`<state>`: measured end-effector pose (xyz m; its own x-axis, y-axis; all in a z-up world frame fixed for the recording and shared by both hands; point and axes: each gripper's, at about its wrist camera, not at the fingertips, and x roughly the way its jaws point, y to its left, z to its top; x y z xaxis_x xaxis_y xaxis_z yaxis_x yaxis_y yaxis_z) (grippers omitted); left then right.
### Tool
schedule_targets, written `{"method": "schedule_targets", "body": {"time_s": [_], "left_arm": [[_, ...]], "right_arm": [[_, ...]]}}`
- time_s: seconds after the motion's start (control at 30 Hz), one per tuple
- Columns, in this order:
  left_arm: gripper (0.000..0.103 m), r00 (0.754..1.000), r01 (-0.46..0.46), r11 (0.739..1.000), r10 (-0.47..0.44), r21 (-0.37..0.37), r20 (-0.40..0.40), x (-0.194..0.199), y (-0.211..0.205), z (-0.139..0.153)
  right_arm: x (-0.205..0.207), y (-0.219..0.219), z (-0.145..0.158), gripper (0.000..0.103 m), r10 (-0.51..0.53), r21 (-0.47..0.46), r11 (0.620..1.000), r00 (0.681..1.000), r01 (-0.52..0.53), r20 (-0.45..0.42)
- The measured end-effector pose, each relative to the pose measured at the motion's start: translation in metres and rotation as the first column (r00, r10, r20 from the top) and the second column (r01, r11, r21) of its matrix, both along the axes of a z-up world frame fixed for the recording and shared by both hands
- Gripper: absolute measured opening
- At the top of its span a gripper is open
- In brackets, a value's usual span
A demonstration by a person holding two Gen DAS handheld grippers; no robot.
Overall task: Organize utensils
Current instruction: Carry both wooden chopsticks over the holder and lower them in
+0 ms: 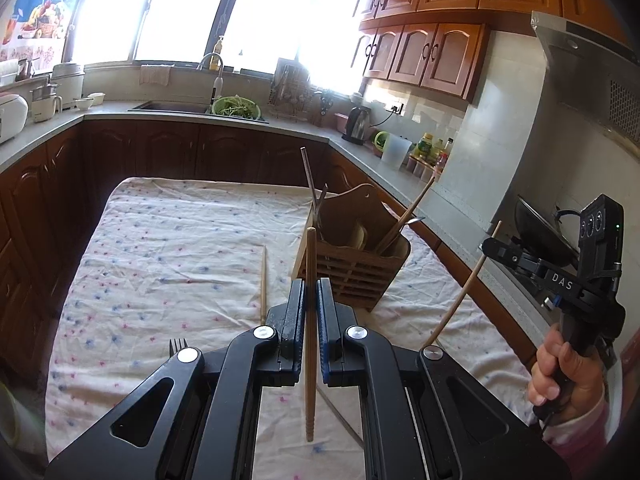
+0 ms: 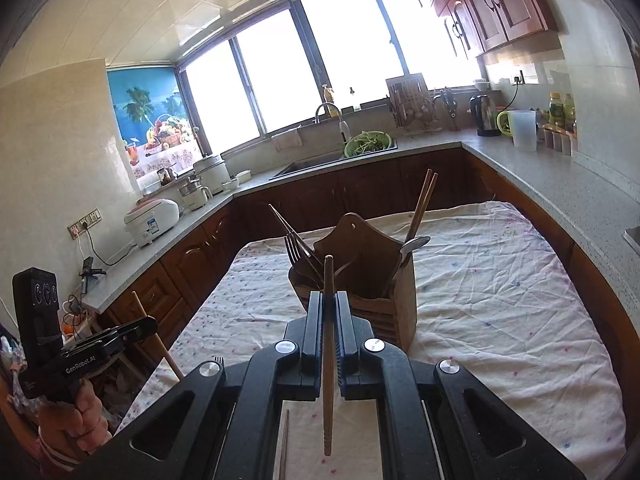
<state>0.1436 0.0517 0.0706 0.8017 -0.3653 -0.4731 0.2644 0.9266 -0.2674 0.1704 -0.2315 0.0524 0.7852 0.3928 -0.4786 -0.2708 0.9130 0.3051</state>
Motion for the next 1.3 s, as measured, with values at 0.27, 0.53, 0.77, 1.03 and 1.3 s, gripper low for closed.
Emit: {"method": "schedule_targets", "body": {"time_s": [0.27,0.53,0.77,1.03,1.3], "left_arm": [[0.005,0.999,-0.007,1.0,0.007,-0.004,0.034,0.004,-0.002,0.012],[0.005,0.998,-0.016,1.0,0.017,-0.022,0.068,0.014,-0.001,0.024],[0.005,0.991,-0.019,0.999,0.023,-0.031,0.133,0.031,-0.009,0.051],[0.005,0.965,-0.005,1.0,0.005,0.0,0.261,0.057,-0.03,0.094],[0.005,0.943,-0.02,1.0,0.027,-0.022,0.332,0.096,-0.042,0.109]], "right_arm": [[0.005,-0.002,0.006,0.005,-0.004,0.007,1.0,1.0,0.004,0.017],[0.012,-0.009,0.016,0.005,-0.022,0.018,1.0,0.999,0.021,0.047],[0.025,-0.018,0.038,0.005,-0.045,0.018,0.999,0.994,0.044,0.104],[0.05,-0.028,0.079,0.005,-0.095,0.034,0.995,0.975,0.09,0.201],[0.084,-0.03,0.092,0.005,-0.138,0.033,0.99,0.959,0.134,0.248]]}}
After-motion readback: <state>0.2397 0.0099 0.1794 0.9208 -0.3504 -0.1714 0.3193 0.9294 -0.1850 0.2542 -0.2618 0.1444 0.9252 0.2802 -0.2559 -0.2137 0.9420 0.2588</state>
